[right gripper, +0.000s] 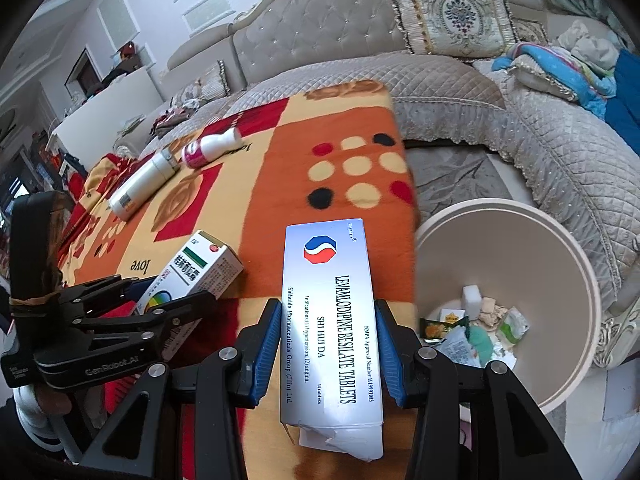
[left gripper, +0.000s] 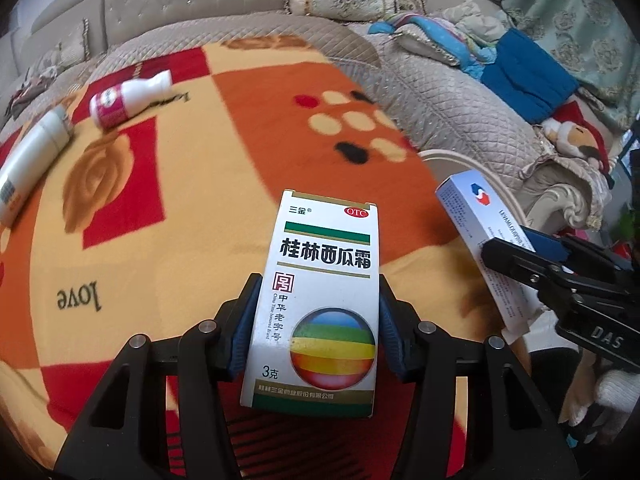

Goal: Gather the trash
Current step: 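Carry the ointment box and tablet box over the beige bin with both grippers, then open both grippers to drop the boxes into the bin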

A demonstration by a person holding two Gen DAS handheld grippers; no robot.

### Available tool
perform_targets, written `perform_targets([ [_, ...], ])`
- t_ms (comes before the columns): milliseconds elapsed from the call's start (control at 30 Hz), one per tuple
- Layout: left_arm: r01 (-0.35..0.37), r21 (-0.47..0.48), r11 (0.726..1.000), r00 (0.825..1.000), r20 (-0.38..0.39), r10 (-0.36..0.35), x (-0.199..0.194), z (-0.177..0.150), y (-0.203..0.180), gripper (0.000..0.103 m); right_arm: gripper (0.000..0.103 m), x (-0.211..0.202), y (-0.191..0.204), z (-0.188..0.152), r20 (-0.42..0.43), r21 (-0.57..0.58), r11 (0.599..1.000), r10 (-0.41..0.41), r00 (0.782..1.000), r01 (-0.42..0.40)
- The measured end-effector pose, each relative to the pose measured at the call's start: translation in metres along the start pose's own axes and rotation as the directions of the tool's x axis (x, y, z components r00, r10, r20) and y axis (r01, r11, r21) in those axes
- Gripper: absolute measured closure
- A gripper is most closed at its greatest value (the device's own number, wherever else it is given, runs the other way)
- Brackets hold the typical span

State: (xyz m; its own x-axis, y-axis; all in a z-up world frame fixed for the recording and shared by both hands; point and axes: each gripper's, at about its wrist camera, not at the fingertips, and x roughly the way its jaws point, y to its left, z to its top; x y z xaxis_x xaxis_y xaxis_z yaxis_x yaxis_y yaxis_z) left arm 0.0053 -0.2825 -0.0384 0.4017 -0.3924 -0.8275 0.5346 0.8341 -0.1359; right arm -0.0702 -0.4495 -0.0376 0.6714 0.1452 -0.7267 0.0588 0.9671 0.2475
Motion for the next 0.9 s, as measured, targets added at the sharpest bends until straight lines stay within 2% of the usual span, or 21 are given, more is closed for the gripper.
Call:
perform_targets([
  [267,0.048,0.071,0.996,0.999,0.015,-0.049,0.004,0.022,-0.044,0.051,0.059,-0.019,-0.038,0.003,0.029,0.052,0.997,-0.05,0.998,0.049],
  [467,0.101,0.111,0.989,0.995,-0.005,-0.101,0.017,0.036,-0.081,0.051,0.059,-0.029,-0.08,0.003,0.034,0.111,0.989,-0.107,0.994,0.103],
  [700,0.156,0.124,0.98,0.987,-0.05,-0.15,0.044,0.054,-0.114,0.051,0.059,-0.02,-0.13,0.0,-0.005,0.203,0.968,-0.151,0.989,0.149],
  [900,0.184,0.113,0.977,0.981,-0.076,-0.176,0.062,0.062,-0.128,0.051,0.059,-0.006,-0.152,-0.006,-0.037,0.254,0.954,-0.153,0.988,0.157],
])
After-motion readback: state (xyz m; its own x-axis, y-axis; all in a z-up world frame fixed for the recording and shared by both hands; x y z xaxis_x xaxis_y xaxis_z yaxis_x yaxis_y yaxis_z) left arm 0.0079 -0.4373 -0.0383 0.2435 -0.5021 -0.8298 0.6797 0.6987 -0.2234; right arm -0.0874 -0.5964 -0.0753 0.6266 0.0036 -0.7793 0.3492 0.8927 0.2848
